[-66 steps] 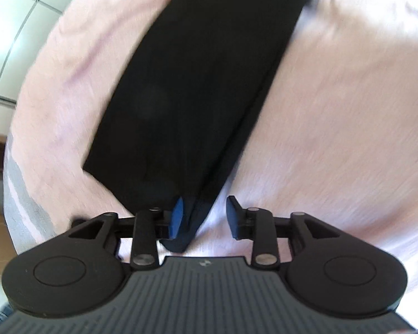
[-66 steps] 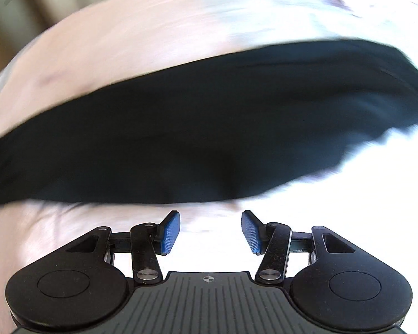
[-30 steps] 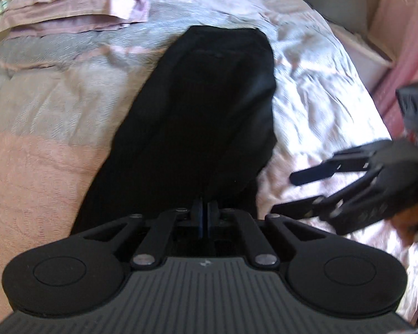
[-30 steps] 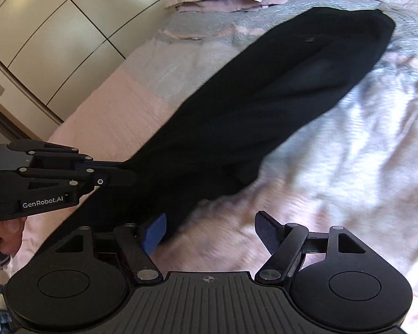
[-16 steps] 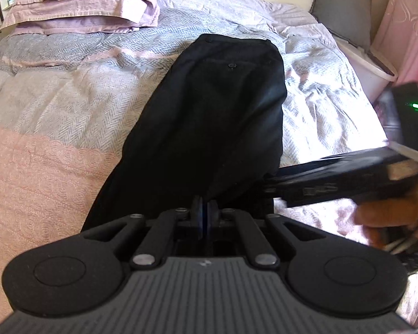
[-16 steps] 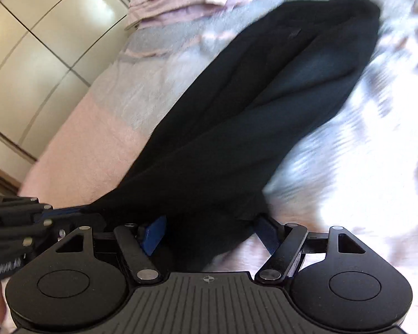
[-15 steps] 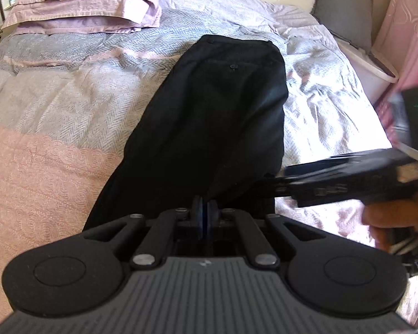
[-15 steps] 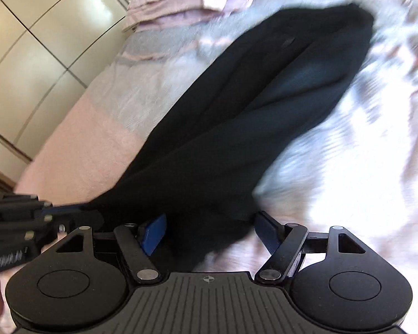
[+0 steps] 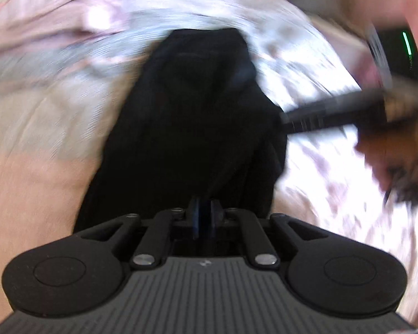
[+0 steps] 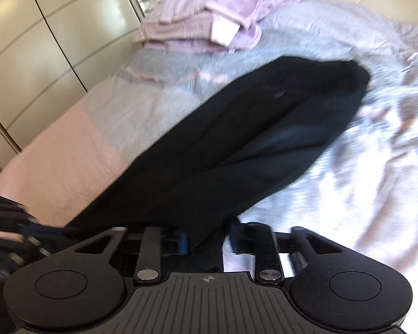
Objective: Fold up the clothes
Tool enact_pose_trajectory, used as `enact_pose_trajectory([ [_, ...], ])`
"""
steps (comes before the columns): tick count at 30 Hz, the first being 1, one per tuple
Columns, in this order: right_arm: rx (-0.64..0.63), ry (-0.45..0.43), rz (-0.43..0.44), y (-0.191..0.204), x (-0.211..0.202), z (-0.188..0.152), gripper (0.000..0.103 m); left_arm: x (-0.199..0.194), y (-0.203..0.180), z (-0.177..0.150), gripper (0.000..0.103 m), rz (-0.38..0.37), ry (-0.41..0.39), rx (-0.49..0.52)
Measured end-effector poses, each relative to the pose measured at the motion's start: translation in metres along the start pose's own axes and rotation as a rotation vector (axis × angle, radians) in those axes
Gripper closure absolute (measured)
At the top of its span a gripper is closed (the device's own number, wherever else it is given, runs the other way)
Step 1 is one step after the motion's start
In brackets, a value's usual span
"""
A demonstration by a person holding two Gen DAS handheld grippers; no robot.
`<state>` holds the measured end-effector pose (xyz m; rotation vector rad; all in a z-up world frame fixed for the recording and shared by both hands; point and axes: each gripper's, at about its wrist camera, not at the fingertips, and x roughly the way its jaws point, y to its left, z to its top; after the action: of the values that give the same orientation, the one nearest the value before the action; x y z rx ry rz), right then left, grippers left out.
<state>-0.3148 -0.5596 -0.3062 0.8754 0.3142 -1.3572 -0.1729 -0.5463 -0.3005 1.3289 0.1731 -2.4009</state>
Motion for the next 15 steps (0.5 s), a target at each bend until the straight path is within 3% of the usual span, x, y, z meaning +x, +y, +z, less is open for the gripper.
enact_pose_trajectory([
  [2, 0.048, 0.032, 0.005, -0.01, -0.016, -0.007, 0.089, 0.007, -0.029, -0.003, 0.094, 0.001, 0.027, 0.148],
  [5, 0.172, 0.088, -0.016, -0.028, -0.026, -0.021, 0.091, 0.016, -0.052, -0.012, 0.094, 0.01, 0.067, 0.244],
  [7, 0.188, 0.103, -0.046, -0.033, -0.031, -0.027, 0.092, 0.022, -0.067, -0.018, 0.093, 0.016, 0.093, 0.309],
  [15, 0.069, 0.12, -0.077, -0.022, -0.057, -0.014, 0.091, -0.008, -0.053, -0.028, 0.088, 0.017, 0.084, 0.156],
])
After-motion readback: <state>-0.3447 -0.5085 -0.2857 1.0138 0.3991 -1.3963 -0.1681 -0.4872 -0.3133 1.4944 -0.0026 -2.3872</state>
